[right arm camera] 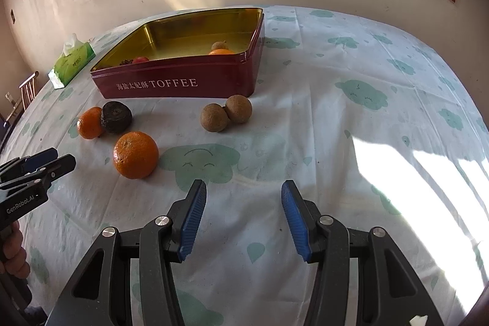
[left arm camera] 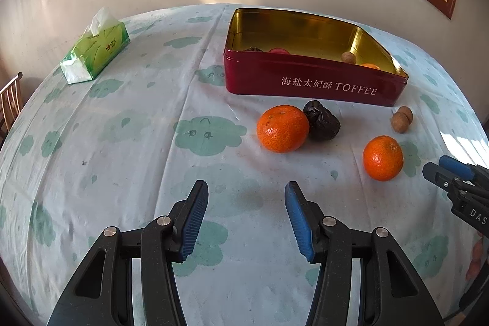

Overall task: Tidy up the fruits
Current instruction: 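Move the right tool to two brown longans and close on both, then close the left tool on an orange while the right tool holds the longans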

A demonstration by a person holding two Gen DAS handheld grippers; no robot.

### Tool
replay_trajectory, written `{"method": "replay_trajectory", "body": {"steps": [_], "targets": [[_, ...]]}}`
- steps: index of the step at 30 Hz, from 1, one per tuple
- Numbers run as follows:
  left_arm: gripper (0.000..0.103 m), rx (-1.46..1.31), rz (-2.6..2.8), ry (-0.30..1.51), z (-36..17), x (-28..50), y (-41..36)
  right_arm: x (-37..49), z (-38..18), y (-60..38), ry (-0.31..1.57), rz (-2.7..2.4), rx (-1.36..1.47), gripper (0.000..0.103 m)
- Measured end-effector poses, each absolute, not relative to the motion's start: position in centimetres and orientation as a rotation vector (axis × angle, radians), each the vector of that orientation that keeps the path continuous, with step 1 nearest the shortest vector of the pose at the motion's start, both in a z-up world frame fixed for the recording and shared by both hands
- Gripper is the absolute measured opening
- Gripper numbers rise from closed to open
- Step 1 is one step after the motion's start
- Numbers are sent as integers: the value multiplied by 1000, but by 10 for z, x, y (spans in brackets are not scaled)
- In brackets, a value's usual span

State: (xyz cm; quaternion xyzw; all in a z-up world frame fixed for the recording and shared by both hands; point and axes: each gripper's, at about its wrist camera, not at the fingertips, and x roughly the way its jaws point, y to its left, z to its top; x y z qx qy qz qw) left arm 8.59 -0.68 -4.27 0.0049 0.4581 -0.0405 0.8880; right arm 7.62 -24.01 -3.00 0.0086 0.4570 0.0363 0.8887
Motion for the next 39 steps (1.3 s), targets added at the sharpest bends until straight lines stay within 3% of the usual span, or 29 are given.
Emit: {"method": "replay_trajectory", "body": {"steps": [20,23,27,39], "targets": [[55,4,-89,944,-51,99,-4,121,-39,-221,922,107,-76,56],[55,1,-96,946,-51,104,-6,133,-39,-220,921,121,-89,54],[55,14,-102,946,-52,109,-11,140,-39,-218,910,141,-99,44],[55,42,-138,937,-52,109,-28,124,-39,-222,909,116,-78,43]]}}
